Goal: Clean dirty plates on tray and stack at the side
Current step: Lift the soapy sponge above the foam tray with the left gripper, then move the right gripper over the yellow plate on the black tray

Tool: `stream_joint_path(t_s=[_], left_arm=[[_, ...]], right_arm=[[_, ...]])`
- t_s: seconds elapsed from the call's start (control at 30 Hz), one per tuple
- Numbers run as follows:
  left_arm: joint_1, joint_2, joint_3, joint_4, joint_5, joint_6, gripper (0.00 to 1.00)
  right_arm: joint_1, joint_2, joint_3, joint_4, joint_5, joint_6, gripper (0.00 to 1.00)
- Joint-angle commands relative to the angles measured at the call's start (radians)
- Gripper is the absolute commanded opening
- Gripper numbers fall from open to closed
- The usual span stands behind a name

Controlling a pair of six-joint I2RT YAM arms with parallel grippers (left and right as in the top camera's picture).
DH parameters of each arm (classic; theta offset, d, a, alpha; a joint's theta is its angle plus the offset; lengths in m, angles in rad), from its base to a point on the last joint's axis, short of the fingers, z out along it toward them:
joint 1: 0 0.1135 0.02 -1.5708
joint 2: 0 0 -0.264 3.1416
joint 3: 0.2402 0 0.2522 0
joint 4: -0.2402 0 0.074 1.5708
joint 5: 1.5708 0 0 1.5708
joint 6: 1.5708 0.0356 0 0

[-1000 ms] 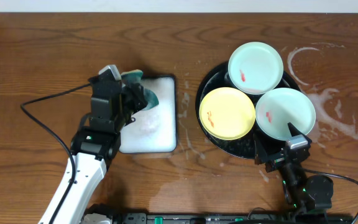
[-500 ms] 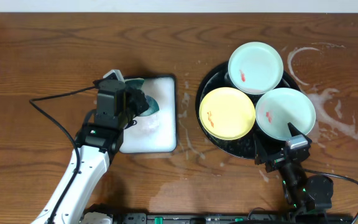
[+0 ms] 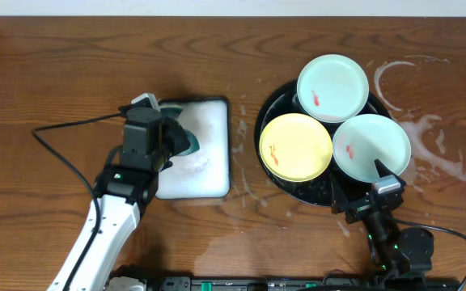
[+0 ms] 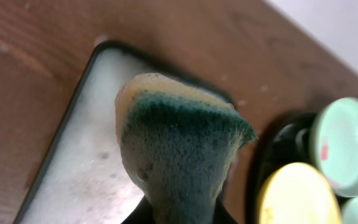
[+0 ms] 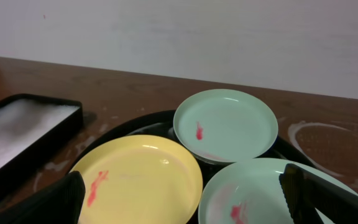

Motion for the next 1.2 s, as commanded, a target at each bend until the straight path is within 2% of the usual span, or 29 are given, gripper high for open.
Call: stream_joint_path(t_s=[0.0,0.27,0.4,0.53,0.73,0.87,0.93,1.0,1.17], left_arm=[[0.004,0.03,0.021,-0.007,-0.034,0.027,0.08],[0.004,0.024,0.021,-0.007,-0.033,0.027,0.07],[0.004,0.024,0.021,-0.024,-0.033,0.027,0.07],[0.004,0.024,0.021,-0.024,-0.033,0.027,0.08],[0.004,0.024,0.021,-0.024,-0.033,0.027,0.08],[0.004,0.024,0.021,-0.025,-0.033,0.027,0.08],[0.004,0.024,0.021,-0.025,-0.033,0.027,0.08],[0.004,0.024,0.021,-0.025,-0.033,0.026,0.08],[0.004,0.024,0.021,-0.025,-0.033,0.026,0.07]], right_arm=[[0.007,0.0,-0.003,-0.001,0.002,-0.012,0.99],[0.007,0.0,-0.003,0.047,-0.002,-0.012,0.99],[0.007,0.0,-0.003,-0.003,-0.002,-0.012,0.99],[0.007,0.002,-0.003,0.024,-0.018,-0.007,0.99],[0.007,0.002,-0.003,0.152,-0.373,0.206,0.99],[0.007,0.002,-0.003,0.376,-0.415,0.217,0.99],[0.007,0.002,-0.003,0.502,-0.34,0.232,0.99],[0.007,0.002,-0.003,0.638,-0.208,0.311,0.99],[0.007,0.002,0.029,1.001,0.203,0.364,0.99]])
